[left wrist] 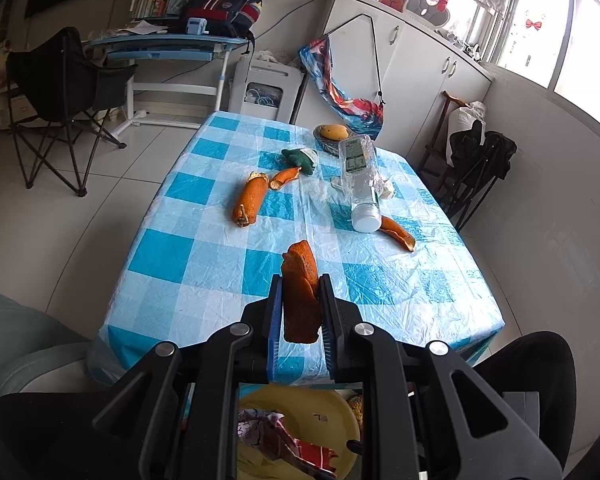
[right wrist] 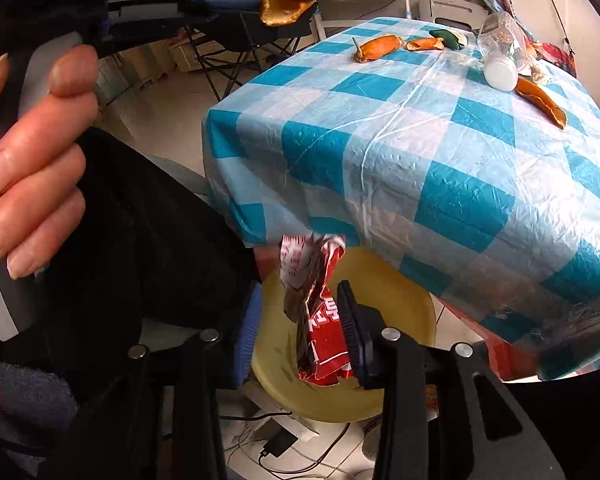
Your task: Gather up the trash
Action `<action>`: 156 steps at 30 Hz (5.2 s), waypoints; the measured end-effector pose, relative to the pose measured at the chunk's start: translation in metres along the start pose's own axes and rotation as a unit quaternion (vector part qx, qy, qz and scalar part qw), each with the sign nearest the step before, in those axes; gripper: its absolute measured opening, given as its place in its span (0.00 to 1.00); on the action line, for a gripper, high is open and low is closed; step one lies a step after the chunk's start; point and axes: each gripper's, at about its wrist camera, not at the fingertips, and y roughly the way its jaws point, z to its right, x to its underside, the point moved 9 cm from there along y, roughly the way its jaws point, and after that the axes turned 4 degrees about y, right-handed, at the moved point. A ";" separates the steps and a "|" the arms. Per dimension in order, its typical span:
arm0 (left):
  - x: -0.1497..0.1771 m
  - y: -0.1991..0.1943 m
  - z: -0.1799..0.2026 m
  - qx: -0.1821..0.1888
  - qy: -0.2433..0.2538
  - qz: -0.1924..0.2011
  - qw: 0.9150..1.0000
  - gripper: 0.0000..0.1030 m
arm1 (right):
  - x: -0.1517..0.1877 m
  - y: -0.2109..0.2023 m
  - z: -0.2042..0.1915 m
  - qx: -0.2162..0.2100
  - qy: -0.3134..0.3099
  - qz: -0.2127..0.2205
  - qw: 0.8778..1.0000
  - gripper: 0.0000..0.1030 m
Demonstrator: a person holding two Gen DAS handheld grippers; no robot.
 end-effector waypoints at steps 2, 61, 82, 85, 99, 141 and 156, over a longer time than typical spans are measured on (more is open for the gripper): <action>0.007 -0.001 0.001 -0.001 0.001 -0.008 1.000 0.16 | 0.001 -0.005 0.004 0.003 0.010 0.006 1.000 0.42; 0.020 -0.046 -0.024 -0.070 -0.034 0.031 0.997 0.80 | -0.043 -0.068 0.040 0.092 0.011 0.137 0.986 0.78; -0.010 0.004 -0.011 -0.070 -0.001 -0.025 0.997 0.82 | -0.120 -0.035 0.108 0.144 -0.059 0.091 0.984 0.78; -0.033 0.018 -0.002 -0.054 0.000 -0.018 0.998 0.83 | -0.132 -0.028 0.128 0.152 -0.068 0.075 0.983 0.78; -0.125 0.166 0.060 0.015 0.010 -0.050 0.999 0.84 | -0.163 0.001 0.205 0.145 -0.004 0.054 0.988 0.73; -0.029 0.027 -0.034 -0.005 -0.078 -0.039 0.996 0.54 | -0.112 -0.035 0.047 0.023 -0.060 0.124 0.990 0.18; 0.032 -0.017 -0.028 0.000 -0.080 -0.050 0.996 0.53 | -0.049 -0.031 0.016 0.030 -0.074 0.086 0.993 0.45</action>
